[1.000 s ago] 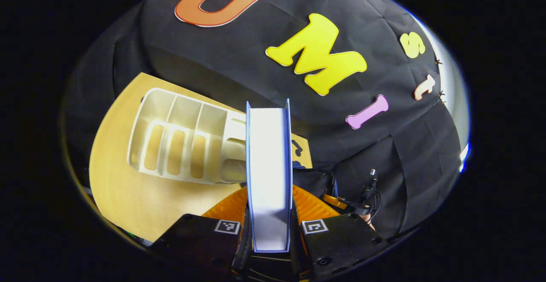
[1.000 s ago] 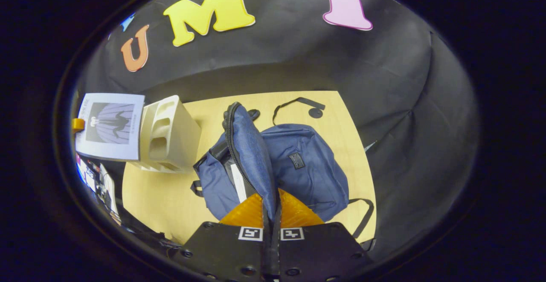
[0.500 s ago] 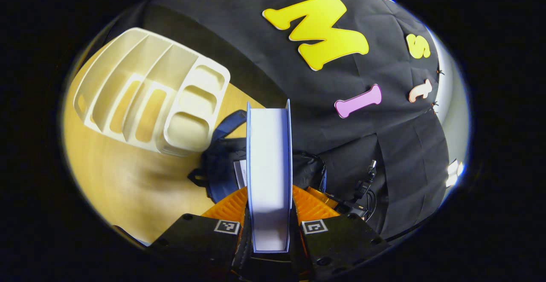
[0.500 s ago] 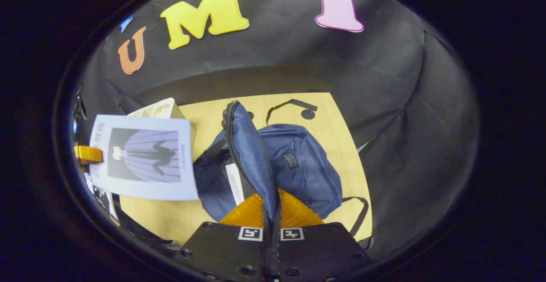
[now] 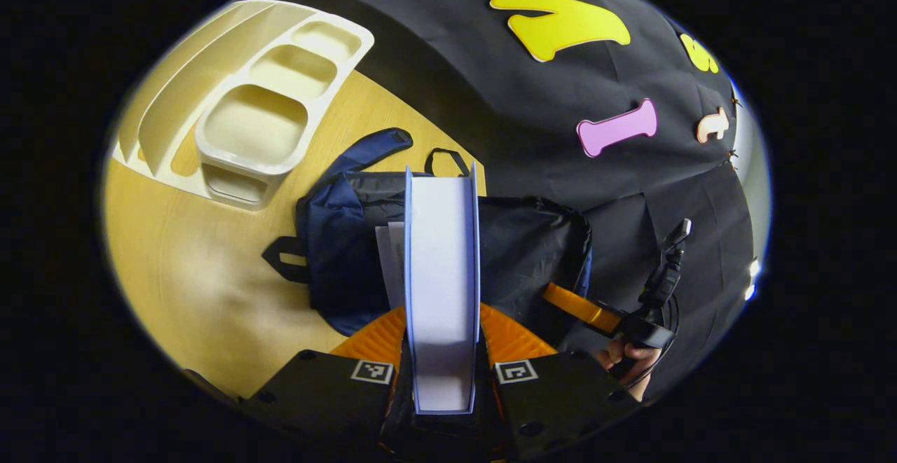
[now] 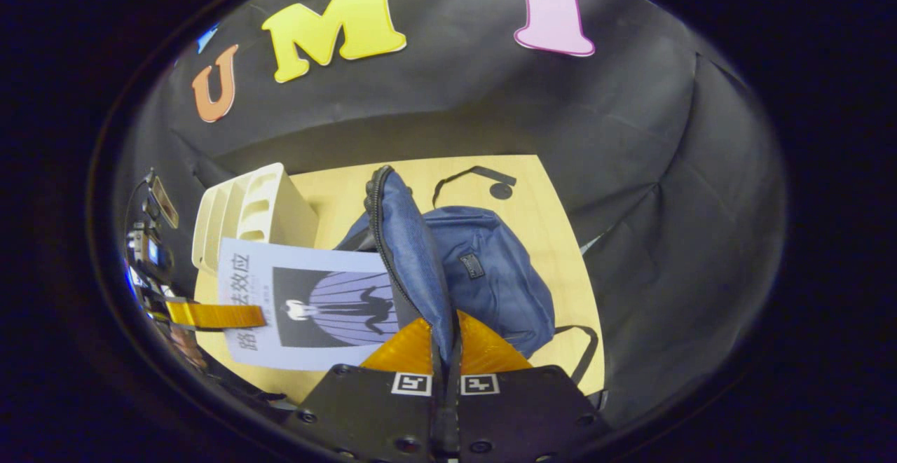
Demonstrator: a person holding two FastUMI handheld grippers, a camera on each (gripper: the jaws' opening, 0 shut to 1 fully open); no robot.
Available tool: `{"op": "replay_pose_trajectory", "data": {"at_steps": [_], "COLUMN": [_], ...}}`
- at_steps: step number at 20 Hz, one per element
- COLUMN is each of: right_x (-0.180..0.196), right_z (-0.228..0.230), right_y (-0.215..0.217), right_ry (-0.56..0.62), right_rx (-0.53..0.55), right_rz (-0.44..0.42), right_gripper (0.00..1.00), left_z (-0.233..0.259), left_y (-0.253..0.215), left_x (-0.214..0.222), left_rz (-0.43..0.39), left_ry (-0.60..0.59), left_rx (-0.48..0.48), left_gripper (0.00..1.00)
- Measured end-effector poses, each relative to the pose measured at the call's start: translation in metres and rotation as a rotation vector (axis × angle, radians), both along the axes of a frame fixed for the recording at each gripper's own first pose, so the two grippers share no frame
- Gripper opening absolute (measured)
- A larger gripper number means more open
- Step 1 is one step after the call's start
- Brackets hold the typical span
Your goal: Open the schoolbag, grab two books from the bookshelf and put them into the schoolbag.
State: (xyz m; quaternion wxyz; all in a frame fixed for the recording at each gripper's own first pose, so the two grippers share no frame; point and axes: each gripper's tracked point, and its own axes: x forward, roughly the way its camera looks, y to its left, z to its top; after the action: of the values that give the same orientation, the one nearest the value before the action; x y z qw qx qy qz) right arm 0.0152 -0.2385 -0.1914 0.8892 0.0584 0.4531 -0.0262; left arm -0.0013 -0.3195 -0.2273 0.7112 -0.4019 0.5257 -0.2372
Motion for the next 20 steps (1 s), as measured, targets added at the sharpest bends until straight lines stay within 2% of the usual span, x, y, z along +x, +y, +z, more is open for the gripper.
{"op": "replay_pose_trajectory", "data": {"at_steps": [3,8,9,10,11,12,13,19,20], "right_x": [0.002,0.004,0.005,0.005,0.006,0.008,0.008,0.014,0.015], "right_z": [0.004,0.013,0.014,0.015,0.017,0.019,0.02,0.028,0.029], "right_y": [-0.004,-0.007,-0.006,-0.006,-0.004,-0.003,-0.001,0.013,0.016], "right_ry": [0.0,-0.009,-0.009,-0.009,-0.01,-0.011,-0.012,-0.014,-0.014], "right_rx": [-0.001,-0.012,-0.014,-0.016,-0.016,-0.019,-0.021,-0.022,-0.023], "right_rz": [-0.01,-0.01,-0.009,-0.006,-0.004,0.001,0.008,0.048,0.055], "right_gripper": [0.01,0.0,0.01,0.01,0.01,0.01,0.01,0.01,0.01], "left_z": [-0.017,-0.026,-0.028,-0.03,-0.033,-0.036,-0.039,-0.057,-0.059], "left_y": [-0.017,-0.037,-0.041,-0.045,-0.049,-0.053,-0.057,-0.091,-0.097], "left_x": [0.008,0.019,0.021,0.023,0.023,0.023,0.024,0.036,0.039], "left_rz": [0.005,0.018,0.018,0.025,0.031,0.038,0.045,0.061,0.063], "left_ry": [-0.007,-0.022,-0.027,-0.022,-0.016,-0.009,-0.004,0.033,0.037], "left_rx": [-0.005,-0.065,-0.072,-0.083,-0.096,-0.109,-0.121,-0.202,-0.216], "left_gripper": [0.39,0.39,0.43,0.43,0.39,0.39,0.43,0.43,0.39]}}
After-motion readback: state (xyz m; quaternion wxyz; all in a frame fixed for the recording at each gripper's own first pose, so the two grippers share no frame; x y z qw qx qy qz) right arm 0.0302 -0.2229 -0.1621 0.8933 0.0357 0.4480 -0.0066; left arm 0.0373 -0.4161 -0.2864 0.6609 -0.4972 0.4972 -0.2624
